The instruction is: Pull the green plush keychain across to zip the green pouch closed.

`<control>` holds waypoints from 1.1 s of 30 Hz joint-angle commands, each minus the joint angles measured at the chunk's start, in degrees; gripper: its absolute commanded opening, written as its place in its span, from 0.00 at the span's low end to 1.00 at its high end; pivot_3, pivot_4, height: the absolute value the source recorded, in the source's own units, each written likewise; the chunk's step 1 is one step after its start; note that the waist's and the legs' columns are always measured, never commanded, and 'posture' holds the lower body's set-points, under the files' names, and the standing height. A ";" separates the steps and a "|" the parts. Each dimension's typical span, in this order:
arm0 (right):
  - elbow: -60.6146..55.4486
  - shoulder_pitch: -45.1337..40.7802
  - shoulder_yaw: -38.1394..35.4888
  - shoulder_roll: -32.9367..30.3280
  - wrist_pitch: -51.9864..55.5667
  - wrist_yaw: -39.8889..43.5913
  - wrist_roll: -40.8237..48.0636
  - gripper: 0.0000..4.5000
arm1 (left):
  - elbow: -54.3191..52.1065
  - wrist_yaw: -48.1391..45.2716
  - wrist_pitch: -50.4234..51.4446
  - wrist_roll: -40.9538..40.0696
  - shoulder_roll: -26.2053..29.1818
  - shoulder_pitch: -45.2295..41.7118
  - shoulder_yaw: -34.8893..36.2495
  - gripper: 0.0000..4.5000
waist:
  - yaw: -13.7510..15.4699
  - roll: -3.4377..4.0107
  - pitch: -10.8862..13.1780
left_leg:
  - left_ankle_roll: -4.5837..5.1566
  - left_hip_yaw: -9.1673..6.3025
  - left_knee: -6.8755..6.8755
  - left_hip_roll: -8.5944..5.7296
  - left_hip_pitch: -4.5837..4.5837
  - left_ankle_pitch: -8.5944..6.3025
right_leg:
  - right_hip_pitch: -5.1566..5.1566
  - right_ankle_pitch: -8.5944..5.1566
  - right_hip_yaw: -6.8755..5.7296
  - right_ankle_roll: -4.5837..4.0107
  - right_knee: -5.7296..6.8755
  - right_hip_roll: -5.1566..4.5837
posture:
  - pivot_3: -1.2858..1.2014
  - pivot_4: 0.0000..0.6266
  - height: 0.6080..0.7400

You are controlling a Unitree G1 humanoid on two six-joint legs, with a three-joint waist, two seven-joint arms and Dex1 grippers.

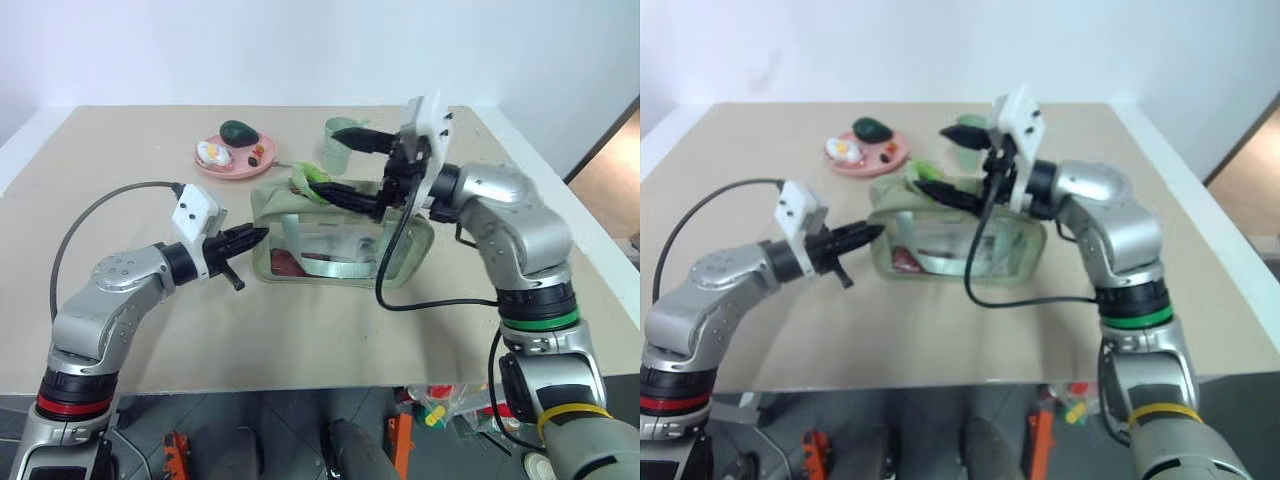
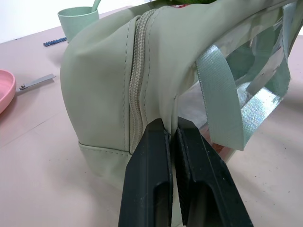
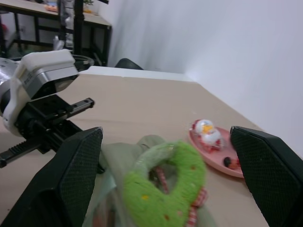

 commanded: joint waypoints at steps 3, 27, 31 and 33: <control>0.45 1.47 -0.09 -0.88 -0.70 2.23 -1.20 0.99 | -2.17 1.11 0.11 0.20 -0.21 -0.10 -0.19 0.00 | -0.08 0.00 0.00 | 0.00 0.01 0.01 0.00 0.01 0.00 | 0.00 -0.04 0.00 0.07 -0.01 0.02 | 0.52 0.24 1.00; 4.54 1.77 -2.08 3.67 -10.08 2.40 -3.97 0.01 | -1.74 3.55 0.14 0.46 -1.93 -0.50 -0.89 0.00 | -0.17 0.00 0.00 | 0.01 0.01 0.05 0.10 0.24 0.04 | 0.11 0.06 0.01 -0.04 0.04 0.21 | 0.52 0.24 1.00; 4.61 0.98 -7.41 -0.46 -13.26 1.83 -3.68 0.01 | -1.73 7.01 1.01 0.76 -3.65 -1.42 0.28 0.00 | 0.05 0.00 0.00 | 0.01 0.00 0.07 0.08 0.19 0.04 | 0.12 0.06 -0.01 -0.01 0.03 0.17 | 0.52 0.24 1.00; 5.91 1.27 -11.03 -4.76 -14.55 0.93 -4.53 0.01 | -2.16 8.62 1.81 0.53 -4.30 -1.93 0.73 0.00 | 0.21 0.00 0.00 | 0.01 -0.01 0.10 0.03 0.12 0.04 | 0.11 0.04 -0.02 0.03 0.02 0.10 | 0.52 0.24 1.00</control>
